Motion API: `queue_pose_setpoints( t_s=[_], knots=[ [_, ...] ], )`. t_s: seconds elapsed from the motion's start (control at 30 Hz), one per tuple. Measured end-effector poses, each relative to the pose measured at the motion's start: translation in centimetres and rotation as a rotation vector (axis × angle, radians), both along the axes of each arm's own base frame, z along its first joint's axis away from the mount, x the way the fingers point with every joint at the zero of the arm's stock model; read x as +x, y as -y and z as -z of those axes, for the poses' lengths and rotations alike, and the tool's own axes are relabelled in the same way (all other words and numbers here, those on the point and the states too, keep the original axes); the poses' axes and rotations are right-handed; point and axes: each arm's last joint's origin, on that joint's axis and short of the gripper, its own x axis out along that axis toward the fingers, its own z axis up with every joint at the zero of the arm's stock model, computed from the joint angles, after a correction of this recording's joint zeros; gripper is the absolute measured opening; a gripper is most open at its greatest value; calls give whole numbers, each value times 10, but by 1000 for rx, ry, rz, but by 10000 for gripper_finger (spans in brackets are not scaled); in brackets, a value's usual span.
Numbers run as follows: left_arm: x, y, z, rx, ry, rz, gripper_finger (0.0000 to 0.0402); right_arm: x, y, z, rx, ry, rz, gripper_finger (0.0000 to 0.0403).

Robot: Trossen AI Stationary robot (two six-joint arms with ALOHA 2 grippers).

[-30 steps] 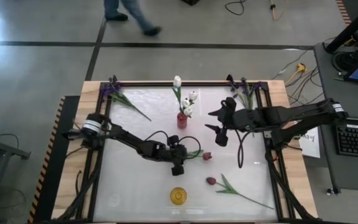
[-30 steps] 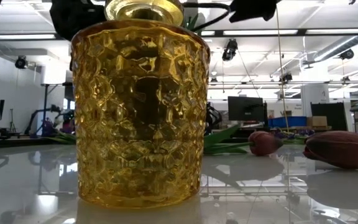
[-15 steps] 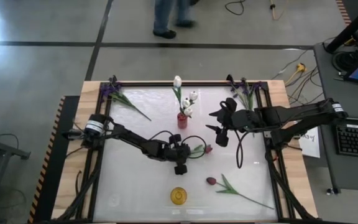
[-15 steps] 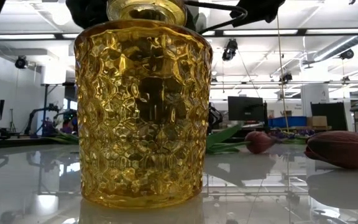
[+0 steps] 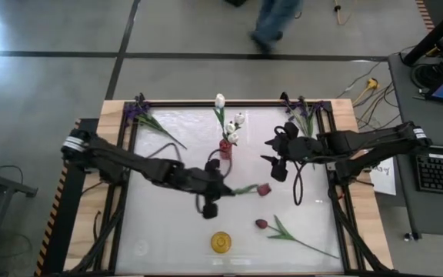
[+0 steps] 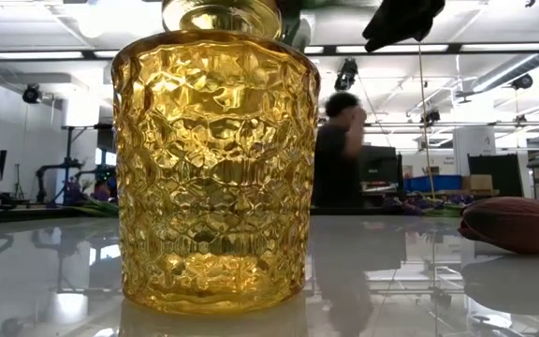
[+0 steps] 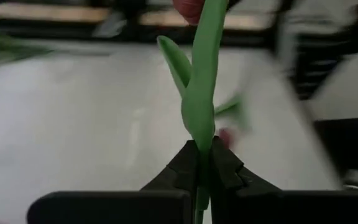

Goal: Sort flowers into vase by color
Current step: Put the left red tulip into the yellow vase

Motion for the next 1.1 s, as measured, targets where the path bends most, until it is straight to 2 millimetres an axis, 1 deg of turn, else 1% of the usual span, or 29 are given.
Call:
queue_pose_setpoints(
  t_s=[0.1, 0.2, 0.27, 0.37, 0.47, 0.6, 0.7, 0.8, 0.93, 1.1],
  knots=[
    [-14, 12, -20, -54, 60, 106, 0, -5, -1, -4, 3, 20, -7, 224],
    [-21, 29, -38, -68, 187, 165, 0, -12, 0, -10, 5, 52, -2, 224],
    [-23, 41, -46, -64, 311, 173, 0, -16, 1, -15, -7, 77, 19, 224],
    [-22, 56, -51, -70, 525, 186, 0, -22, 3, -19, -17, 103, 40, 224],
    [-21, 67, -43, -84, 678, 203, 0, -26, 4, -23, -4, 130, 46, 224],
    [-12, 75, -18, -118, 778, 199, 0, -27, 4, -24, 16, 144, 58, 224],
    [-2, 80, 1, -191, 846, 185, 0, -26, 4, -24, 33, 151, 69, 224],
    [5, 86, 17, -296, 890, 226, 0, -25, 4, -23, 48, 154, 79, 224],
    [5, 93, 25, -395, 943, 269, 0, -25, 3, -23, 68, 161, 90, 224],
    [-1, 105, 29, -419, 952, 300, 0, -26, 0, -23, 107, 169, 89, 224]
  ],
)
